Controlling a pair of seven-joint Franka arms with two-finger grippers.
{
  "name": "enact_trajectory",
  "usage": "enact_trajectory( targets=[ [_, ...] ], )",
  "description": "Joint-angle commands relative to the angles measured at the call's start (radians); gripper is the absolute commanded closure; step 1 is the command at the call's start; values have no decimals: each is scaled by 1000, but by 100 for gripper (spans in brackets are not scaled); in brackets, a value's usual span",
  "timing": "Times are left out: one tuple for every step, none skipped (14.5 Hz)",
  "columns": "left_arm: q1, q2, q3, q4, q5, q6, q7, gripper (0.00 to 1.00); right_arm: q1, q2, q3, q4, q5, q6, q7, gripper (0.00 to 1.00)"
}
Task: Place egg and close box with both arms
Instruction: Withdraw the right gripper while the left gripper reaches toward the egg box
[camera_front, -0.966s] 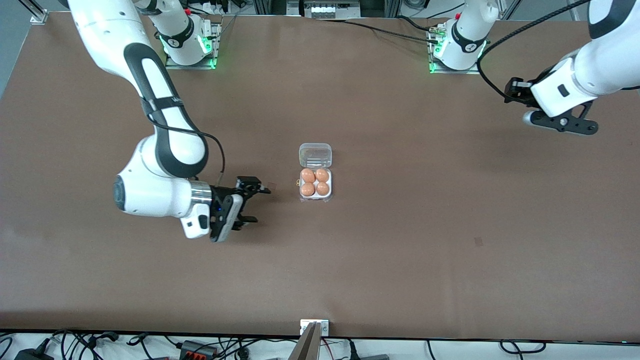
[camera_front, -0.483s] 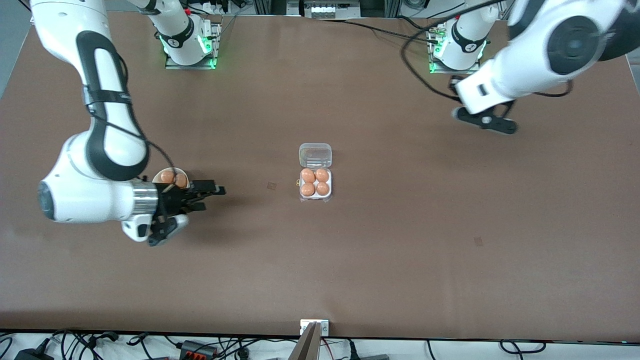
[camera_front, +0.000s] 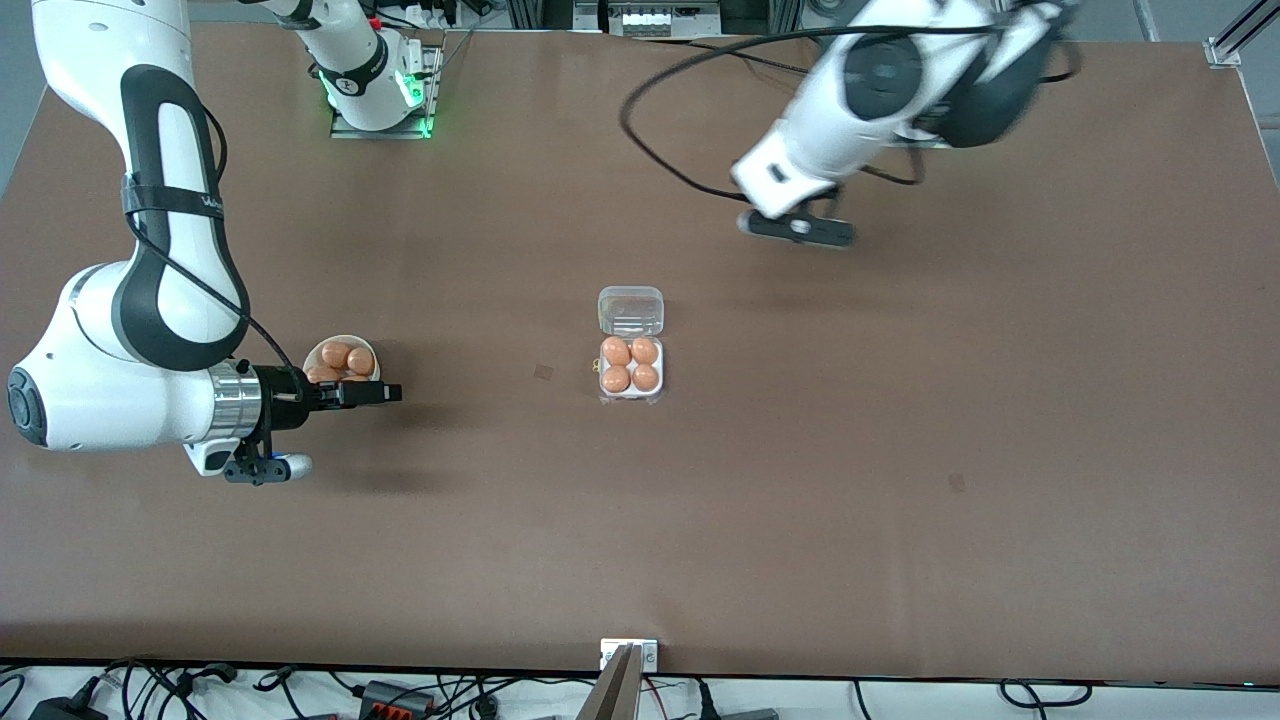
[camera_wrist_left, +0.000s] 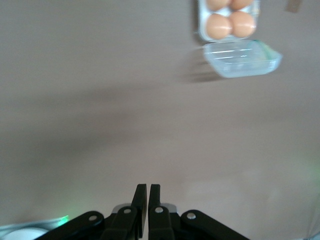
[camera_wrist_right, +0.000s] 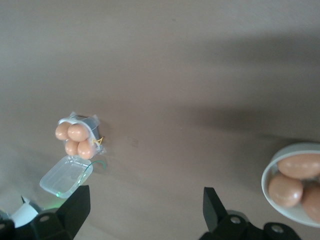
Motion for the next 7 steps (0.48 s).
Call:
enact_trajectory(
  targets=[
    [-76,48,-39,-90,38,203,-139,92,15,-21,-15,38,-31,-42,138,0],
    [-109,86,-40,-92,86,249,-202,92,12,-26,-16,60,-45,-85,174,0],
    [-130,123,-40,-89,145,271,-247,93,10,-27,-16,110,-84,-126,221,0],
    [-156,159,-40,-89,206,309,-290,94,15,-29,-13,157,-147,-160,246,0],
    [-177,190,-40,-89,237,352,-334,95,16,-30,-6,187,-225,-183,258,0],
    [-191,219,-40,-89,268,402,-377,96,12,-49,6,201,-299,-201,260,0],
    [-199,247,-40,-89,297,445,-403,96,3,-79,25,201,-341,-202,258,0]
  ],
)
